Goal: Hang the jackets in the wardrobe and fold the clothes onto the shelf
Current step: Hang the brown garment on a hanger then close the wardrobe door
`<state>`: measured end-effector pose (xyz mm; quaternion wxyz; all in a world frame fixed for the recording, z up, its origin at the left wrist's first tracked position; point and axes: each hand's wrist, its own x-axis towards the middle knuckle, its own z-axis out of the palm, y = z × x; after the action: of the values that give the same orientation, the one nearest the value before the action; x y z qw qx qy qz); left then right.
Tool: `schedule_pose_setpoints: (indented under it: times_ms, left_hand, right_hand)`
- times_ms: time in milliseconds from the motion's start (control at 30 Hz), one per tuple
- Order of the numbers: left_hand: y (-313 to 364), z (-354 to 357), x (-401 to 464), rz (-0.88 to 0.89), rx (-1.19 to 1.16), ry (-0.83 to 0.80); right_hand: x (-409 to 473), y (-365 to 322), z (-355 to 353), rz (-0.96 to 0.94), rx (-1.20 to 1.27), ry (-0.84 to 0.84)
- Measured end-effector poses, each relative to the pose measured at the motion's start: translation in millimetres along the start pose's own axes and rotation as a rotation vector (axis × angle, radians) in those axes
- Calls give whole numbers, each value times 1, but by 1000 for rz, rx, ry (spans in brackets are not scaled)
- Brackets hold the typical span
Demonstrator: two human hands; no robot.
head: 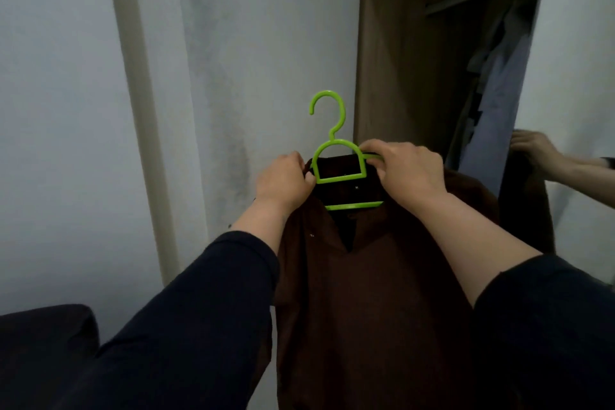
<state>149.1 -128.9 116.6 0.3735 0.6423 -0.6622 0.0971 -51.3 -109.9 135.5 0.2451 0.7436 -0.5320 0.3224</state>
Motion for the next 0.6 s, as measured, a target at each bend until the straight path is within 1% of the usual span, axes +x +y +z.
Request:
schedule_pose_setpoints:
  times_ms: [67,133,233,367,433,500,533,600]
  left_hand:
    - [8,12,18,37,-39,-52]
    - [13,24,38,67,-92,-49]
    - [19,35,69,39,-184,-20]
    - [33,52,95,31,-328,-75]
    - [43,66,95,35,-450,-175]
    - [55,79,92,55,-674,-348]
    - [61,83,89,94,-751,-430]
    - [76,85,84,191,-832,-545]
  right_hand:
    - [4,6,-1,45,-42,-13]
    - [10,13,-4,121,-94,-41]
    - [19,23,-9,254,-168,-76]
    - [23,30,-5,448,-194,-64]
    - [23,30,-1,540,-168,-14]
    - [25,30,2,634,-109,35]
    - [26,29,2,683,-67,47]
    - [29,30,3,763,15,67]
